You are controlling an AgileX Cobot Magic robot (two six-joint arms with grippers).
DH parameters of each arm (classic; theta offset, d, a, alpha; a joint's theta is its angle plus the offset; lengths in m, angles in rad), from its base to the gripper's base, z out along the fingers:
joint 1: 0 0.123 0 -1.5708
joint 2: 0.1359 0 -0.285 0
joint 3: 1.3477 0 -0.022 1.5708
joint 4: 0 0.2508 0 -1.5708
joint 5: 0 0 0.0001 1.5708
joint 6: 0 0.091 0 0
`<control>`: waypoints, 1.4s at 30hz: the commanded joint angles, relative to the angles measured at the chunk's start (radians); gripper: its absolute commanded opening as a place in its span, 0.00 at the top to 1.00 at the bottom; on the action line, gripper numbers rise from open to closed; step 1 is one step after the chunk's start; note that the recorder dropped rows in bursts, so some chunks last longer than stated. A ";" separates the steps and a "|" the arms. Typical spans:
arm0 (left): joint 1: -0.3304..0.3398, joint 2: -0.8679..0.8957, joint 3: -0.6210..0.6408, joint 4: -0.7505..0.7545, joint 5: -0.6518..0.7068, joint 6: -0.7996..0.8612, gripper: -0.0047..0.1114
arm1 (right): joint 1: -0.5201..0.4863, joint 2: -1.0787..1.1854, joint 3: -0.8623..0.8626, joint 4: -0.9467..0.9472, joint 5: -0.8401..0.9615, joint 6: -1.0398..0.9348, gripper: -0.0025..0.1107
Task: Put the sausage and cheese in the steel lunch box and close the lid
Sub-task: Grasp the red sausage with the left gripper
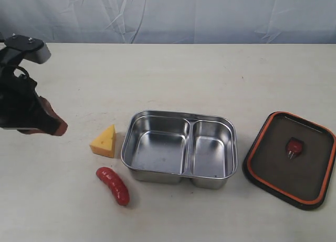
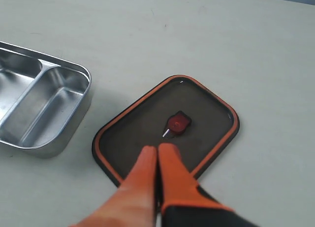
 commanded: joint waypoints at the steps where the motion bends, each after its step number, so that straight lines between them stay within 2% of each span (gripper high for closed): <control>1: -0.034 0.038 -0.006 0.006 0.141 0.076 0.81 | -0.003 -0.004 0.005 -0.021 -0.001 0.001 0.99; 3: -0.060 0.049 -0.006 -0.006 0.193 0.193 0.69 | -0.003 -0.004 0.005 -0.027 -0.001 0.001 0.99; 6: -0.113 0.052 0.007 -0.047 0.210 0.356 0.57 | -0.003 -0.004 0.005 -0.032 0.000 0.001 0.99; 13: -0.263 0.052 0.046 0.032 0.158 0.776 0.55 | -0.003 -0.004 0.005 -0.048 0.007 0.001 0.99; 19: -0.331 0.052 0.083 0.064 0.032 0.830 0.52 | -0.003 -0.004 0.005 -0.058 0.007 0.001 0.99; 25: -0.361 0.053 0.126 0.074 -0.164 0.874 0.47 | -0.003 -0.004 0.005 -0.063 0.009 0.001 0.99; 33: -0.361 0.137 0.130 0.091 -0.187 0.908 0.48 | -0.003 -0.004 0.005 -0.065 0.009 0.001 0.99; 42: -0.429 0.263 0.130 0.087 -0.321 0.949 0.48 | -0.003 -0.004 0.005 -0.070 0.012 0.001 0.99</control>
